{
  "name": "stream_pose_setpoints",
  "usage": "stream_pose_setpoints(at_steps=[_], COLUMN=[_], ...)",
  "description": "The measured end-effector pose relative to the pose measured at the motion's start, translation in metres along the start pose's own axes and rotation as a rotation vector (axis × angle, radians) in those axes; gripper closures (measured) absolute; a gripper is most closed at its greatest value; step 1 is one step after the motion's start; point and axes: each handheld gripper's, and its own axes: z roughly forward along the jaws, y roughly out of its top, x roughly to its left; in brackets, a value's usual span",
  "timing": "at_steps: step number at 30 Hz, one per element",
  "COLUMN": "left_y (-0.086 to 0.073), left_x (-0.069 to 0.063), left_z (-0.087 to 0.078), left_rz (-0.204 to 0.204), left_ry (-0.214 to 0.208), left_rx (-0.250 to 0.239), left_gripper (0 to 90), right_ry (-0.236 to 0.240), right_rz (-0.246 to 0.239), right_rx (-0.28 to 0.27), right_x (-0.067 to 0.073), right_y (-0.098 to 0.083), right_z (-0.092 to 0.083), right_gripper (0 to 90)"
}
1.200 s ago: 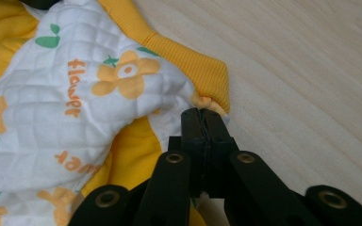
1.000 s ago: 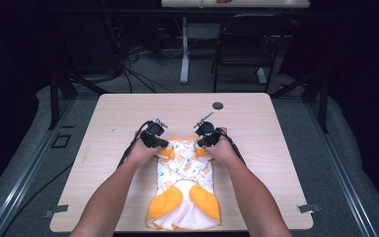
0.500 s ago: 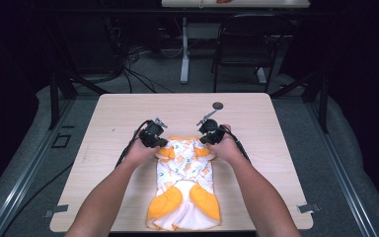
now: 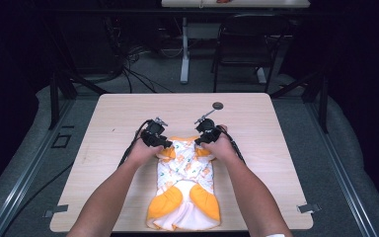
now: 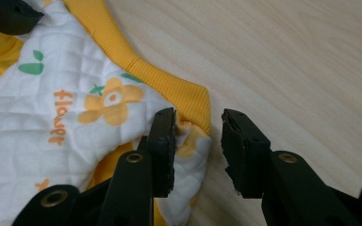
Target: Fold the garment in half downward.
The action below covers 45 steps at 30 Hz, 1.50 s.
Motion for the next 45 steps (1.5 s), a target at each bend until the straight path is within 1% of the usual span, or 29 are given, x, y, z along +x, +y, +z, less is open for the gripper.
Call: stream_pose_setpoints(at_steps=[3, 5, 6, 8, 9, 10, 12, 13, 15, 17, 19, 20, 22, 23, 24, 25, 26, 27, 28, 29, 30, 32, 34, 35, 38, 39, 41, 44, 45], left_y=[0.0, 0.0, -0.001, -0.001, -0.001, 0.0, 0.0, 0.0, 0.001, 0.001, 0.001, 0.001, 0.002, 0.002, 0.003, 0.003, 0.003, 0.003, 0.004, 0.004, 0.005, 0.006, 0.007, 0.007, 0.009, 0.009, 0.01, 0.011, 0.012], left_x=[0.001, 0.001, 0.001, 0.002, 0.002, 0.002, 0.002, 0.001, 0.002, 0.001, 0.001, 0.001, 0.001, 0.001, 0.001, 0.001, 0.001, 0.001, -0.001, -0.001, -0.002, -0.003, -0.005, -0.006, -0.007, -0.007, -0.008, -0.01, -0.009], left_z=[0.004, 0.005, 0.007, 0.007, 0.007, 0.007, 0.008, 0.007, 0.007, 0.006, 0.005, 0.005, 0.001, 0.001, -0.003, -0.003, -0.008, -0.008, -0.013, -0.013, -0.016, -0.021, -0.027, -0.03, -0.037, -0.039, -0.043, -0.05, -0.052], left_rz=[-0.003, -0.001, 0.003, 0.0, -0.002, 0.002, -0.001, 0.002, 0.005, 0.009, 0.016, 0.021, 0.03, 0.03, 0.042, 0.042, 0.052, 0.052, 0.067, 0.067, 0.074, 0.094, 0.101, 0.106, 0.116, 0.114, 0.123, 0.121, 0.126], left_ry=[0.005, 0.005, 0.004, -0.002, -0.005, -0.015, -0.016, -0.012, -0.011, -0.009, -0.004, -0.002, -0.007, -0.007, -0.006, -0.006, -0.008, -0.008, -0.01, -0.01, -0.013, -0.009, -0.005, -0.005, -0.004, -0.006, -0.002, -0.003, -0.004], left_rx=[0.015, 0.021, 0.027, 0.026, 0.025, 0.027, 0.025, 0.029, 0.036, 0.038, 0.04, 0.041, 0.039, 0.039, 0.035, 0.035, 0.028, 0.028, 0.021, 0.021, 0.018, 0.014, -0.002, -0.006, -0.015, -0.02, -0.028, -0.048, -0.043], left_gripper=[65.3, 67.1, 69.9, 71.1, 73.0, 77.6, 79.0, 83.9, 84.6, 85.5, 85.6, 85.9, 86.1, 86.1, 86.1, 86.2, 86.2, 86.2, 86.2, 86.2, 86.2, 86.2, 86.3, 86.3, 86.3, 86.3, 86.3, 86.3, 86.4], right_ry=[0.022, 0.018, 0.03, 0.038, 0.044, 0.058, 0.06, 0.064, 0.064, 0.053, 0.05, 0.047, 0.033, 0.033, 0.025, 0.025, 0.024, 0.024, 0.024, 0.024, 0.026, 0.029, 0.031, 0.031, 0.028, 0.032, 0.028, 0.02, 0.02], right_rz=[0.004, 0.005, 0.01, 0.016, 0.013, 0.025, 0.021, 0.012, 0.011, -0.024, -0.026, -0.04, -0.09, -0.09, -0.121, -0.121, -0.161, -0.161, -0.176, -0.176, -0.19, -0.193, -0.215, -0.212, -0.238, -0.242, -0.25, -0.266, -0.274], right_rx=[0.009, 0.011, 0.011, 0.007, 0.016, 0.011, 0.019, 0.023, 0.025, 0.03, 0.023, 0.02, 0.022, 0.022, 0.01, 0.01, 0.011, 0.011, -0.008, -0.008, -0.012, -0.016, -0.027, -0.041, -0.057, -0.083, -0.084, -0.094, -0.103], right_x=[0.0, 0.0, -0.001, -0.001, -0.002, -0.003, -0.003, -0.002, -0.002, 0.001, 0.003, 0.003, 0.005, 0.005, 0.007, 0.007, 0.007, 0.007, 0.009, 0.009, 0.009, 0.009, 0.009, 0.01, 0.011, 0.012, 0.013, 0.015, 0.017], right_y=[0.001, 0.001, 0.0, 0.0, 0.0, -0.001, -0.001, 0.0, 0.0, 0.0, 0.0, 0.0, 0.0, 0.0, 0.0, 0.0, 0.001, 0.001, 0.002, 0.002, 0.003, 0.003, 0.002, 0.002, 0.003, 0.002, 0.003, 0.003, 0.004], right_z=[0.001, 0.001, 0.001, 0.001, 0.001, 0.001, 0.0, 0.0, -0.001, -0.002, -0.003, -0.003, -0.007, -0.007, -0.012, -0.012, -0.017, -0.017, -0.022, -0.022, -0.027, -0.03, -0.035, -0.037, -0.046, -0.051, -0.054, -0.061, -0.066], right_gripper=[69.9, 70.8, 73.3, 74.1, 75.6, 77.9, 78.7, 80.5, 81.2, 82.7, 82.9, 83.1, 83.5, 83.5, 83.6, 83.6, 83.6, 83.6, 83.6, 83.6, 83.7, 83.7, 83.8, 83.8, 83.9, 83.9, 83.9, 83.9, 84.0])
